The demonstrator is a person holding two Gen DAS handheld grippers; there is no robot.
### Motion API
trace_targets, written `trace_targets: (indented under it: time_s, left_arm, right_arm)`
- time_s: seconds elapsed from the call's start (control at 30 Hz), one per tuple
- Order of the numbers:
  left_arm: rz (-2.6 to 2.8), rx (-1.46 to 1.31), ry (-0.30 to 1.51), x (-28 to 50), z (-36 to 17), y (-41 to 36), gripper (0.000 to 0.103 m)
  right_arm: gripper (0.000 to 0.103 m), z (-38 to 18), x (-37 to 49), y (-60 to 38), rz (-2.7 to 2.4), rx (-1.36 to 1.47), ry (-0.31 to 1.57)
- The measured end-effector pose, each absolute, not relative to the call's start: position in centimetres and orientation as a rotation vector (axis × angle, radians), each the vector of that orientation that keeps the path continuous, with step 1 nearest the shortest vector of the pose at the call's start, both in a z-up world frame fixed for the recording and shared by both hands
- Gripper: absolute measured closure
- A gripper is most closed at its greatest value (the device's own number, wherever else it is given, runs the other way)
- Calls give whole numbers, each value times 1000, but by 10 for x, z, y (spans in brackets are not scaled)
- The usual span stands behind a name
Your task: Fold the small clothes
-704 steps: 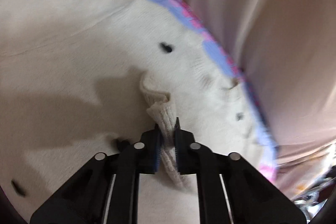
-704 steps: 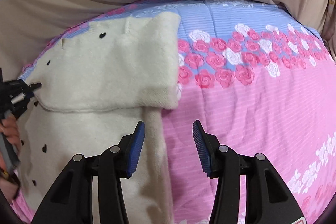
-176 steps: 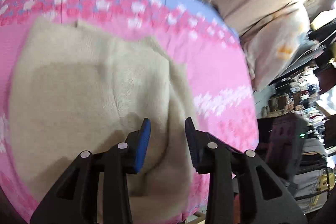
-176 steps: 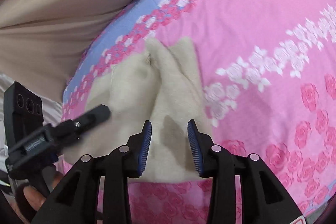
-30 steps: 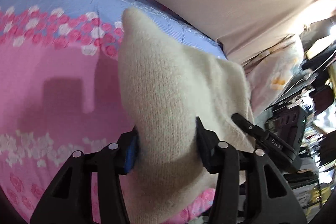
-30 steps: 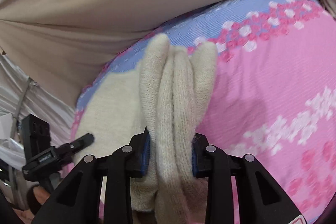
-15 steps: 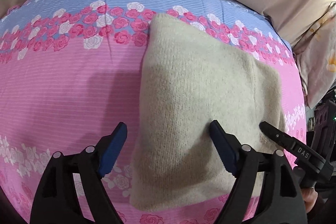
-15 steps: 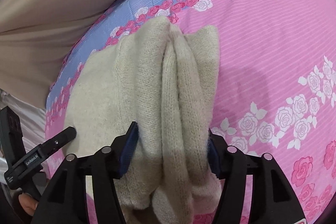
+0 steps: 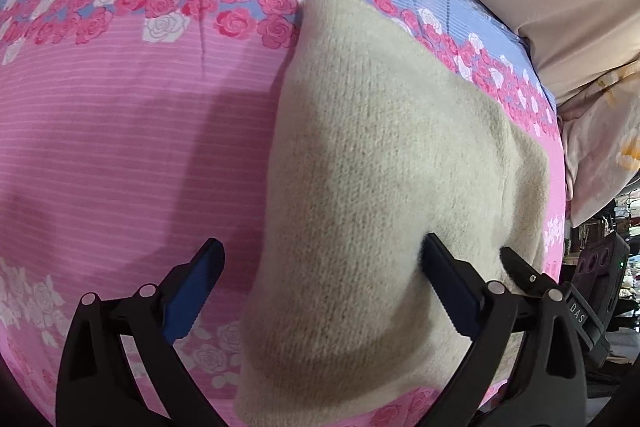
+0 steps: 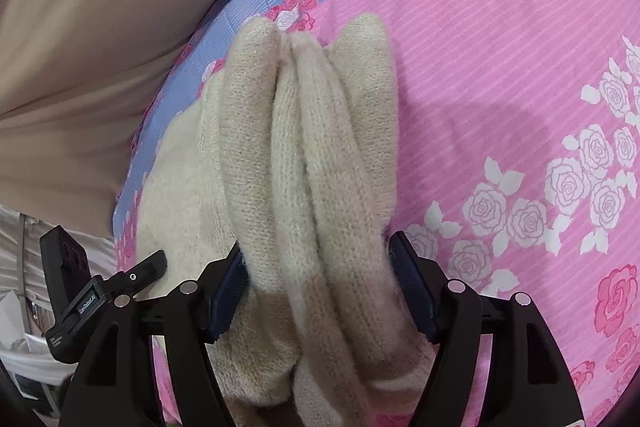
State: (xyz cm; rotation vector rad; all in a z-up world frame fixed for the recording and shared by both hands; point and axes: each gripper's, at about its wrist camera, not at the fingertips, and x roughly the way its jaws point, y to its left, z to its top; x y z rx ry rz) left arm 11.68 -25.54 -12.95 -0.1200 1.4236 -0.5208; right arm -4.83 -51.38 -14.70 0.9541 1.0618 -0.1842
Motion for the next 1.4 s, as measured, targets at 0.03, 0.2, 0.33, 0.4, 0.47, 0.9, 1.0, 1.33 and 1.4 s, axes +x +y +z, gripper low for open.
trace_targets:
  time_s: [0.03,0.2,0.33,0.4,0.47,0.9,1.0,1.33,1.4]
  left_arm:
    - [-525,-133,1437,117,-132,-256,7]
    - [-561,-247,1511,118,-141,-260,20]
    - [-593,-193,1467,111,-114,-266,49]
    - [-614,-201,1441,108,-96,-266,54]
    - [-634,-202,1412,105,-76,-267,56]
    - [-751,-163,1122,79,85,-210,55]
    - [-761,-157,1033,75,124,-180,55]
    - [-728,-200,801,84,216,-62,54]
    - [-718,-205,780,87,223,-41,54]
  right_arm:
    - [34,-147,-48,-514,-184,954,1063]
    - [54,-143,-46,-511,-175,962,1059]
    - [69,-121,-42,-503,-185,888,1052]
    - [70,-104,-41,-498,-181,857,1026]
    - [71,-85,-41,-491,-170,815,1002]
    - [71,76,-65,-426,-42,657,733]
    - [71,110,-60,-405,7,631,669]
    - [70,190,-15,-309,177,527,533]
    - [70,194,-1,-290,202,507,526]
